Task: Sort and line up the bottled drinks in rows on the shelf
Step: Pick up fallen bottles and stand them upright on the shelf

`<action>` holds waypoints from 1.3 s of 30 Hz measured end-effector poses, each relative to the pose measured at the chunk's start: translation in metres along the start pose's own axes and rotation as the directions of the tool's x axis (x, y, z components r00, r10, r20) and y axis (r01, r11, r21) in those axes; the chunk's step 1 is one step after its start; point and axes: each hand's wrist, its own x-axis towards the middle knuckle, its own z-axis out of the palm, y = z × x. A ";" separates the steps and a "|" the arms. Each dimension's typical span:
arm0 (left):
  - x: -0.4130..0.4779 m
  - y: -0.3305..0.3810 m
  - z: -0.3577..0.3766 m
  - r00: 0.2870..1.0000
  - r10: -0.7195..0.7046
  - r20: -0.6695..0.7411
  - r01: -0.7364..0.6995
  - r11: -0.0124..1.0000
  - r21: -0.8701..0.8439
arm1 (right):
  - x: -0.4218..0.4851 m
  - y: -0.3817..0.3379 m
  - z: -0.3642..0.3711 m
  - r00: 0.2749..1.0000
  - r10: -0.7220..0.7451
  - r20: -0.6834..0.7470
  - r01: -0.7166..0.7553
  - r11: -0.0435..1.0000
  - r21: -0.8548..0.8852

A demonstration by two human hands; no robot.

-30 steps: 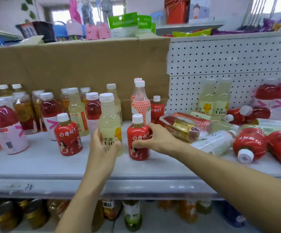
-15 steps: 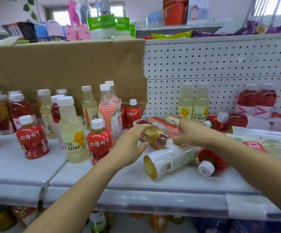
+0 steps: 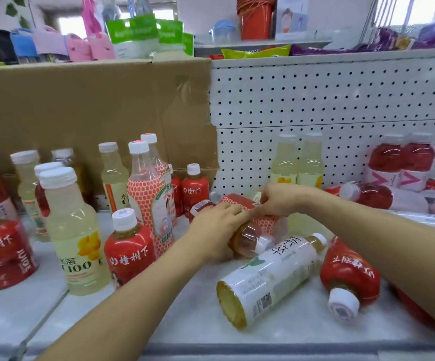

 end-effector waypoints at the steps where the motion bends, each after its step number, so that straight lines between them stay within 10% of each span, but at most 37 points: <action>1: -0.003 -0.002 -0.002 0.999 -0.033 -0.029 0.032 0.999 -0.040 | 0.004 0.000 -0.001 1.000 -0.006 0.007 0.006 1.000 -0.006; 5: -0.011 -0.010 -0.023 0.948 -0.283 -0.146 0.211 0.901 -0.379 | 0.017 0.003 -0.004 0.998 -0.017 0.063 0.013 0.998 0.057; 11: -0.009 -0.009 -0.030 0.703 -0.712 0.009 0.469 0.454 -0.758 | 0.023 -0.019 0.005 0.991 0.014 0.133 -0.019 0.999 0.037; 17: -0.006 -0.007 -0.028 0.629 -0.776 0.037 0.524 0.390 -0.757 | 0.019 -0.020 0.016 0.995 0.017 0.099 -0.041 0.968 0.249; 28: -0.011 -0.002 -0.035 0.643 -0.757 0.116 0.565 0.366 -0.740 | 0.024 -0.006 0.004 0.978 -0.087 -0.187 0.205 0.537 0.819; 39: -0.027 0.029 -0.054 0.659 -0.736 0.155 0.576 0.361 -0.734 | 0.020 0.017 -0.009 0.979 -0.166 -0.116 0.202 0.780 0.592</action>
